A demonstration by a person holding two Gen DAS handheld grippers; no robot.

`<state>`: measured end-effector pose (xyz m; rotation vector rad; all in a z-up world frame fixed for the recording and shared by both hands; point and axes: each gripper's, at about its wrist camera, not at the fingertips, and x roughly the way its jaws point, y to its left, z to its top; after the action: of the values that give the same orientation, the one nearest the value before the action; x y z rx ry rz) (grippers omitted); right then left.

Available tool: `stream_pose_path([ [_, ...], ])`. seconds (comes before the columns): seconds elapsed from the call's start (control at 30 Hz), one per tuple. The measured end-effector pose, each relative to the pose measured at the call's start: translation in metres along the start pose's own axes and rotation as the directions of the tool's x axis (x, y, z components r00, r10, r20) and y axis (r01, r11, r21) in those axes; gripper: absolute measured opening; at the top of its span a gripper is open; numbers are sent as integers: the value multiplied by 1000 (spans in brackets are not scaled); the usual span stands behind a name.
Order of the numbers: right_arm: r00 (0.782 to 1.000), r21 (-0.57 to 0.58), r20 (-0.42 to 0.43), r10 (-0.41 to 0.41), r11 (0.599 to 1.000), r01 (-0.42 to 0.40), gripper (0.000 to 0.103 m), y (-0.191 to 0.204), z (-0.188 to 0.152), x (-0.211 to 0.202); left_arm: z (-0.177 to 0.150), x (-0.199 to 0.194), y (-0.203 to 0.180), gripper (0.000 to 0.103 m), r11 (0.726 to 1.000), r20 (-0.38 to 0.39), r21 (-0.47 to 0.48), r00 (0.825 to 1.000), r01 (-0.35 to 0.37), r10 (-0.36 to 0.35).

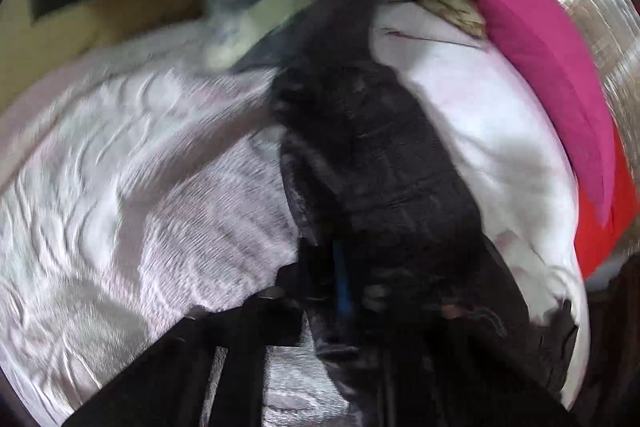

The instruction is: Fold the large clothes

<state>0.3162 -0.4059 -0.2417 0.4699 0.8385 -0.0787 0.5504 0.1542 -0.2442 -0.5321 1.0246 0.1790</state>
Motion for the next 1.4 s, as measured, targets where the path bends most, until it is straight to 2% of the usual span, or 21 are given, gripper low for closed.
stream_pose_path([
  [0.07, 1000, -15, 0, -12, 1000, 12, 71, 4, 1, 2, -2, -21, -14, 6, 997, 58, 74, 998, 12, -17],
  [0.17, 1000, 5, 4, -3, 1000, 3, 71, 1, 0, 0, -8, -60, -38, 5, 981, 108, 172, 988, 91, -110],
  [0.27, 999, 67, 16, 31, 997, -32, 71, -7, 2, -8, -26, -109, -72, 5, 945, 125, 283, 971, 162, -204],
  [0.33, 999, 107, 26, 47, 993, -50, 71, -12, 4, -15, -42, -136, -91, 5, 922, 138, 342, 961, 181, -240],
  [0.4, 997, 139, 47, 54, 988, -61, 71, -17, 4, -24, -65, -166, -114, 3, 884, 131, 407, 944, 228, -304],
  [0.5, 996, 179, 66, 67, 981, -78, 71, -24, 6, -36, -114, -199, -151, 3, 813, 108, 524, 926, 256, -362],
  [0.57, 994, 200, 79, 76, 976, -90, 71, -28, 6, -44, -158, -218, -175, 3, 749, 66, 590, 907, 301, -416],
  [0.63, 992, 211, 93, 80, 973, -98, 71, -32, 7, -51, -203, -229, -194, 3, 688, 28, 660, 905, 302, -425],
  [0.67, 992, 214, 98, 83, 972, -102, 71, -34, 8, -55, -218, -232, -198, 3, 665, 17, 684, 905, 300, -426],
  [0.7, 991, 220, 101, 92, 969, -113, 73, -36, 7, -59, -227, -235, -198, 3, 657, 13, 692, 906, 298, -424],
  [0.77, 989, 244, 103, 110, 961, -132, 73, -41, 5, -65, -229, -235, -190, 3, 677, 11, 679, 919, 284, -395],
  [0.83, 986, 262, 103, 130, 953, -152, 73, -46, 4, -69, -204, -228, -165, 12, 752, 3, 593, 933, 288, -360],
  [0.87, 985, 265, 104, 137, 951, -161, 73, -48, 3, -70, -188, -225, -147, 34, 801, 2, 521, 938, 295, -346],
  [0.9, 985, 264, 106, 139, 951, -162, 74, -49, 4, -71, -173, -221, -132, 72, 843, 0, 446, 942, 300, -335],
  [0.93, 985, 265, 108, 135, 951, -160, 74, -50, 4, -71, -153, -214, -112, 87, 883, -1, 358, 946, 303, -324],
  [0.97, 985, 271, 113, 128, 950, -154, 74, -52, 5, -71, -139, -210, -94, 91, 911, 25, 293, 951, 288, -309],
  [1.03, 986, 294, 113, 125, 943, -154, 74, -53, 5, -67, -110, -190, -54, 91, 955, 57, 155, 962, 254, -266],
  [1.1, 984, 303, 110, 140, 938, -167, 74, -52, 6, -64, -92, -159, -28, 91, 960, -22, 48, 962, 274, -273],
  [1.17, 985, 287, 108, 135, 944, -161, 74, -48, 6, -62, -82, -123, -5, 91, 968, -57, -94, 969, 233, -239],
  [1.3, 990, 238, 97, 106, 963, -127, 74, -37, 6, -53, -73, -67, 9, 91, 946, -93, -215, 960, 241, -266],
  [1.4, 992, 221, 99, 83, 970, -104, 74, -35, 7, -46, -69, -37, 14, 89, 917, -71, -304, 954, 258, -292],
])
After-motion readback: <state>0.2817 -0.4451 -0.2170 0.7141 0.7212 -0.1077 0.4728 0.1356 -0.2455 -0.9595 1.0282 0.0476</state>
